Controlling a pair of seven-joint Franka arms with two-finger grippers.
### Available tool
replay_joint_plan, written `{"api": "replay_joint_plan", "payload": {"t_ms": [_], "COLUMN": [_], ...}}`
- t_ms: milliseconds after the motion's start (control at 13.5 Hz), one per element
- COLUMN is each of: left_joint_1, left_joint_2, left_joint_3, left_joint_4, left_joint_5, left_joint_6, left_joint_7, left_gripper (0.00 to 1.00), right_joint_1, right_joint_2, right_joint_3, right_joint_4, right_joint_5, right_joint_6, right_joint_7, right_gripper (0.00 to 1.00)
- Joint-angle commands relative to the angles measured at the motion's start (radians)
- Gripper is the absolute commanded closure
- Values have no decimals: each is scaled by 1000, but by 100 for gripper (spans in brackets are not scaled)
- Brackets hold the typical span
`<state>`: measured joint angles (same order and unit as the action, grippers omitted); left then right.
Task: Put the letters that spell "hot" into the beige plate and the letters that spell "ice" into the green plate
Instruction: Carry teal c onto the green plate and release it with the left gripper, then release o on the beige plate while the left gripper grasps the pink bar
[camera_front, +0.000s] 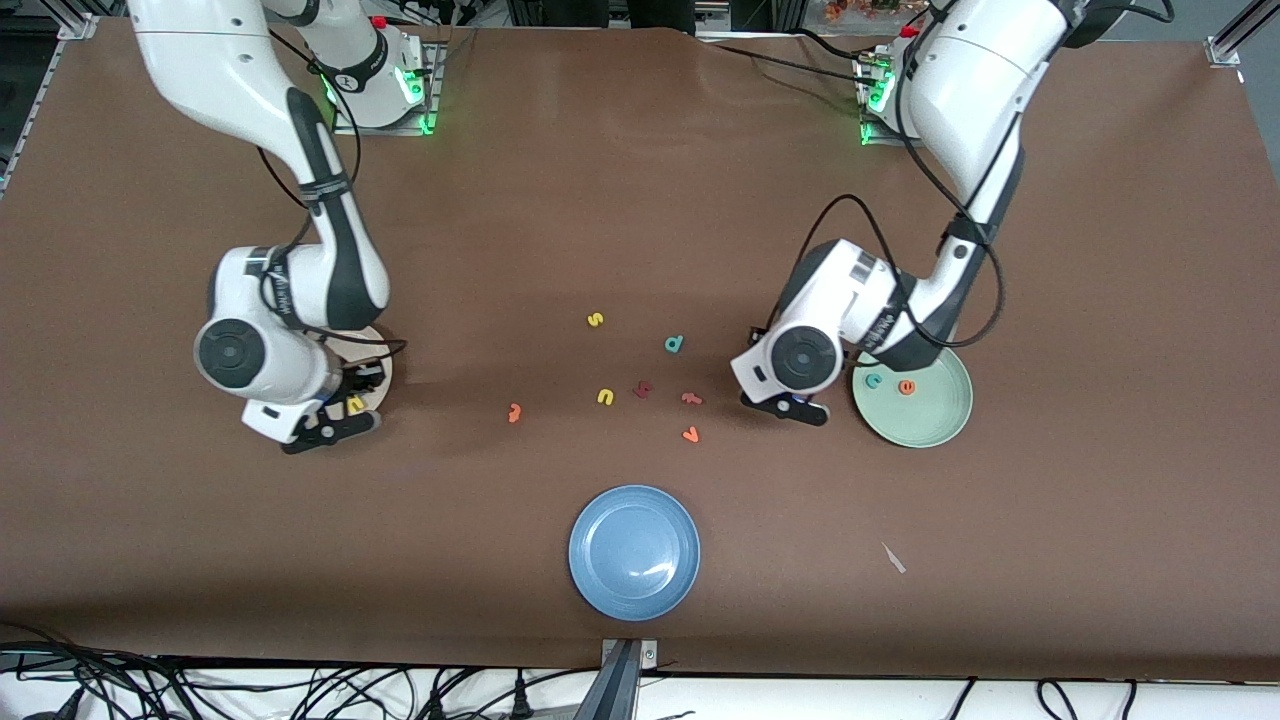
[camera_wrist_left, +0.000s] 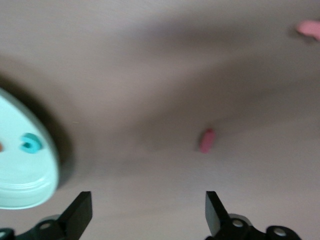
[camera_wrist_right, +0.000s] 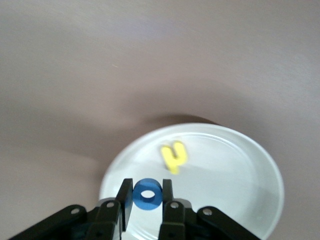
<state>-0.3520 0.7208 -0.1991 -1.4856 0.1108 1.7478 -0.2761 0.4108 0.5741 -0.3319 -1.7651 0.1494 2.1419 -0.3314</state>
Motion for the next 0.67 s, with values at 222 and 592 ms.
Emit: {"api": "replay_joint_plan", "payload": {"t_ms": [222,592], "left_joint_1": [-24,-47], "left_joint_2": [15,40], "left_joint_3": [-13,-11], "left_joint_4": [-51,-81], "left_joint_5": [26,99], "left_joint_6": [123,213], "left_joint_7": [180,206], "left_gripper": [22,44], "right_joint_1": [-76,-47], "right_joint_2": [-22,-23], "right_joint_3": [19,79], "right_joint_4": [-42,-17], "right_joint_5": [185,219], "right_joint_6": [-5,-4], "right_joint_7": [-107,20], "right_gripper": [0,0]}}
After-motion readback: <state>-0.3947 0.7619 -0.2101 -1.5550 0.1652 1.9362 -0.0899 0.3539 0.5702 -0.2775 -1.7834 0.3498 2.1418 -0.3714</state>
